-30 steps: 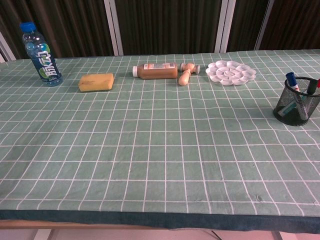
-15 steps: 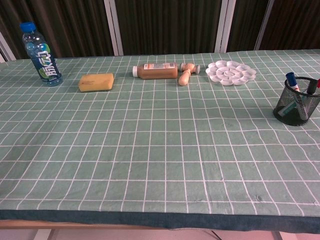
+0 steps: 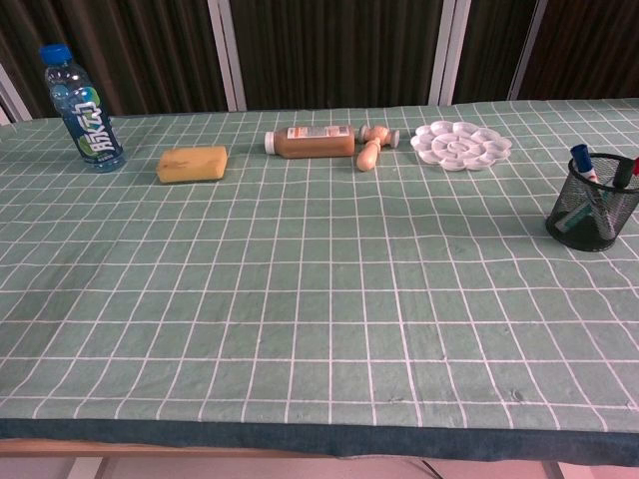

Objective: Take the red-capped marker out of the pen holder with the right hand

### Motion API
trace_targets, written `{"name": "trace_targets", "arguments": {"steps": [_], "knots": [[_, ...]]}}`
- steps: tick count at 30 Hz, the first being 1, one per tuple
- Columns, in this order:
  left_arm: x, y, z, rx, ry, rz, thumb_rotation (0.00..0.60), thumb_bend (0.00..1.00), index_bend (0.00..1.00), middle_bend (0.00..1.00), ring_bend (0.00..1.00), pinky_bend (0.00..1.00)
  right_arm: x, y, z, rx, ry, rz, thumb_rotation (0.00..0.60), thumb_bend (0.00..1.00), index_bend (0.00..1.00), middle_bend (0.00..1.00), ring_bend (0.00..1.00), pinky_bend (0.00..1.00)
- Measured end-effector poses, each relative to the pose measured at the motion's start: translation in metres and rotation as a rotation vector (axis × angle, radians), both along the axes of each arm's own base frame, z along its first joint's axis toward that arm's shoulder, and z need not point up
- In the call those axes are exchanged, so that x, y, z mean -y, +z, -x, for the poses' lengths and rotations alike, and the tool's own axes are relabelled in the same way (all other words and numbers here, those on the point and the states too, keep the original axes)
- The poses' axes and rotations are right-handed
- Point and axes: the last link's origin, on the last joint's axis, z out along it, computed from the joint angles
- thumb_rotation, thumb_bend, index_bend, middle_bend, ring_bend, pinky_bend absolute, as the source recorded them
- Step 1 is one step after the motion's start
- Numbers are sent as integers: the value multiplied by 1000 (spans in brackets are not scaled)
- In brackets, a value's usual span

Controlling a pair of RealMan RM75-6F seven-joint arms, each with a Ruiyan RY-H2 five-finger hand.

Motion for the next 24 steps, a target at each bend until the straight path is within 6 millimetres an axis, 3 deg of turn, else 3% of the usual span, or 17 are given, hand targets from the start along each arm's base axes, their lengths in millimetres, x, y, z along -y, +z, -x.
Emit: {"name": "trace_targets", "arguments": {"steps": [12, 24], "knots": [[-1, 0, 0, 0, 7, -3, 600, 388, 56, 0, 30, 360, 17, -21, -1, -57, -49, -43, 600, 412, 600, 1000, 1000, 1000], [-1, 0, 1, -1, 8, -3, 600, 388, 56, 0, 30, 359, 19, -28, -4, -54, -49, -61, 600, 470, 633, 1000, 1000, 1000]]}}
